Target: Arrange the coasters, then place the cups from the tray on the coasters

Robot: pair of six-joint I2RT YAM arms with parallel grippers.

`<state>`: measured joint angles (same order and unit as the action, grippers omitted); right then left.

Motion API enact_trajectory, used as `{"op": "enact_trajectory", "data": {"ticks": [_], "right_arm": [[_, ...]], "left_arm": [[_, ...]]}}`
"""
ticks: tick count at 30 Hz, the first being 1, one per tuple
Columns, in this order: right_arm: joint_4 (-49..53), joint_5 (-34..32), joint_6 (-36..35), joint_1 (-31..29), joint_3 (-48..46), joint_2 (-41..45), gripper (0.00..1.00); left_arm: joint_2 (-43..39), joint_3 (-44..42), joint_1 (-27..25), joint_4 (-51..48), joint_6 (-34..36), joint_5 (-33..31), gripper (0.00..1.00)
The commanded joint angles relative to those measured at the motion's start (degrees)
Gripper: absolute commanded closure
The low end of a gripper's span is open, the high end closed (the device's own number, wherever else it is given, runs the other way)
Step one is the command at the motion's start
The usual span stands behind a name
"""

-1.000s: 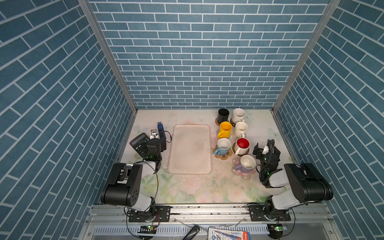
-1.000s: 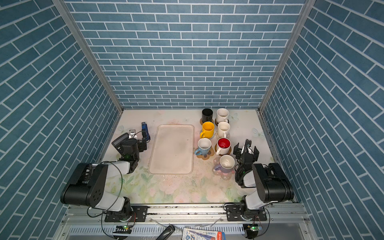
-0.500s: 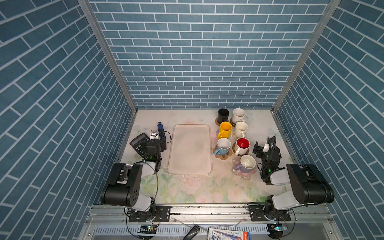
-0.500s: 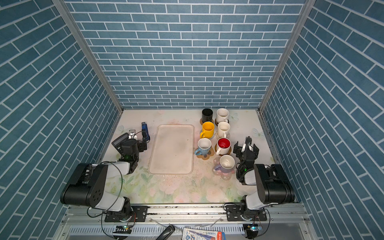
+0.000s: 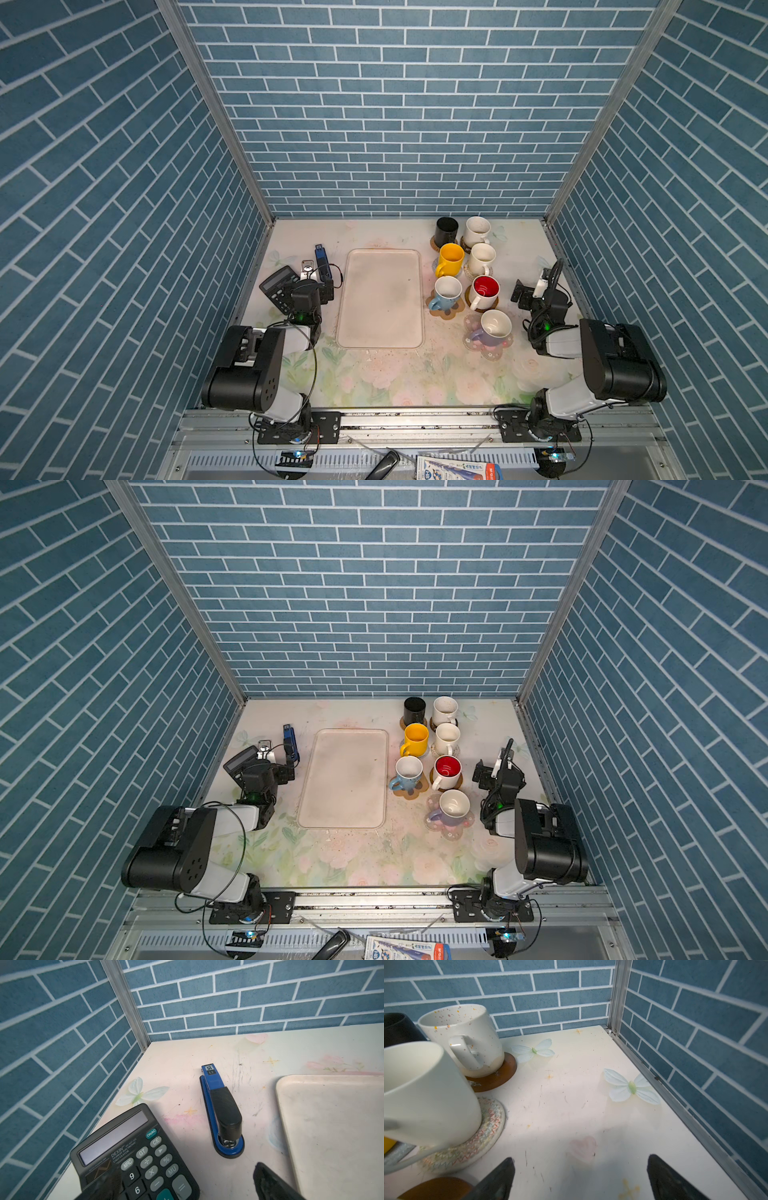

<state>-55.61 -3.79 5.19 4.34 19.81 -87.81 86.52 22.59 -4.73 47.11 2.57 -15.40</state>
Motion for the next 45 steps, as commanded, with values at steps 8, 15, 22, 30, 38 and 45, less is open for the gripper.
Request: {"op": "enact_trajectory", "data": {"ticks": [8, 15, 22, 30, 38, 45], "right_arm": [[3.2, 2.2, 0.5, 0.2, 1.2, -0.3, 0.01], [3.1, 2.2, 0.5, 0.2, 1.0, -0.3, 0.01], [3.2, 2.2, 0.4, 0.2, 1.2, -0.3, 0.01], [6.8, 8.4, -2.5, 0.1, 3.2, -0.6, 0.01], [6.5, 8.5, -2.5, 0.0, 3.0, -0.5, 0.01], [6.5, 8.5, -2.6, 0.0, 2.9, -0.5, 0.01]], "left_arm": [[0.9, -0.7, 1.4, 2.5, 0.4, 4.1, 0.01], [0.9, -0.8, 1.4, 2.9, 0.5, 4.1, 0.01], [0.9, -0.8, 1.4, 2.8, 0.5, 4.1, 0.01], [0.9, -0.9, 1.2, 3.1, 0.8, 4.2, 0.01], [0.9, -0.9, 1.2, 3.1, 0.9, 4.2, 0.01], [0.9, -0.9, 1.2, 3.2, 0.9, 4.2, 0.01]]}}
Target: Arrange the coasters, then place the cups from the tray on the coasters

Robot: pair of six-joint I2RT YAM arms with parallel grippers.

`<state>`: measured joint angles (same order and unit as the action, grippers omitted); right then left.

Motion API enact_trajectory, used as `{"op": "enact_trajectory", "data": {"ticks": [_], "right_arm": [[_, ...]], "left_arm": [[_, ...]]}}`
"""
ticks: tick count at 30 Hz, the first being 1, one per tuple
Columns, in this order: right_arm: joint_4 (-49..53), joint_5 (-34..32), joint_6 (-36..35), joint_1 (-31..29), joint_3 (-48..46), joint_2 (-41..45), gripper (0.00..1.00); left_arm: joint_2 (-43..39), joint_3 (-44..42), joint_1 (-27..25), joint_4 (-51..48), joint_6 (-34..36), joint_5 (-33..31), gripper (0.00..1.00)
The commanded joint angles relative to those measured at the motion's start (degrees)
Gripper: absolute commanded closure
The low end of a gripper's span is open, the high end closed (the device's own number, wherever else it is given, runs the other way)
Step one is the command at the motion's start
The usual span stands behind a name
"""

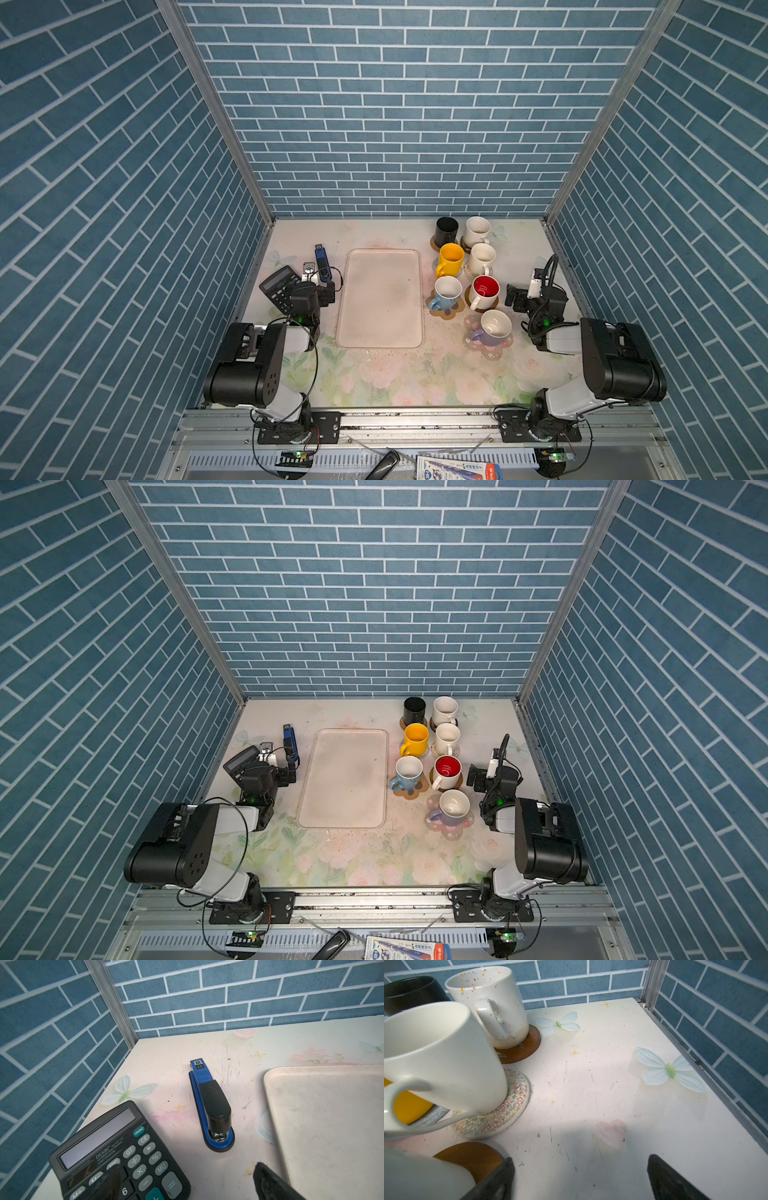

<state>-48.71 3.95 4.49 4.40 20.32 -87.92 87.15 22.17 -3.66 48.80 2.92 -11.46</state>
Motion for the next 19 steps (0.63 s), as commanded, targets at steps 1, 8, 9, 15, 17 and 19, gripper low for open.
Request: {"op": "enact_trajectory", "data": {"ticks": [1, 8, 9, 15, 17, 19], "right_arm": [[-0.4, 0.8, -1.9, -0.1, 2.5, -0.4, 0.01], [-0.4, 0.8, -1.8, -0.1, 2.4, -0.5, 0.01], [-0.4, 0.8, -1.8, -0.1, 2.4, -0.4, 0.01], [-0.1, 0.8, -1.8, -0.1, 2.7, -0.6, 0.01], [0.0, 0.8, -1.9, 0.0, 2.7, -0.7, 0.01], [-0.3, 0.8, -1.8, -0.1, 2.5, -0.4, 0.01]], "left_arm": [[0.3, -0.5, 0.1, 1.5, 0.5, 0.3, 0.01], [0.2, -0.5, 0.1, 1.5, 0.5, 0.3, 0.01], [0.2, -0.6, 0.1, 1.6, 0.7, 0.2, 0.01], [0.2, -0.6, 0.0, 1.6, 0.7, 0.1, 0.01], [0.4, -0.5, 0.0, 1.6, 0.7, 0.1, 0.01], [0.3, -0.5, 0.0, 1.5, 0.7, 0.1, 0.01]]}}
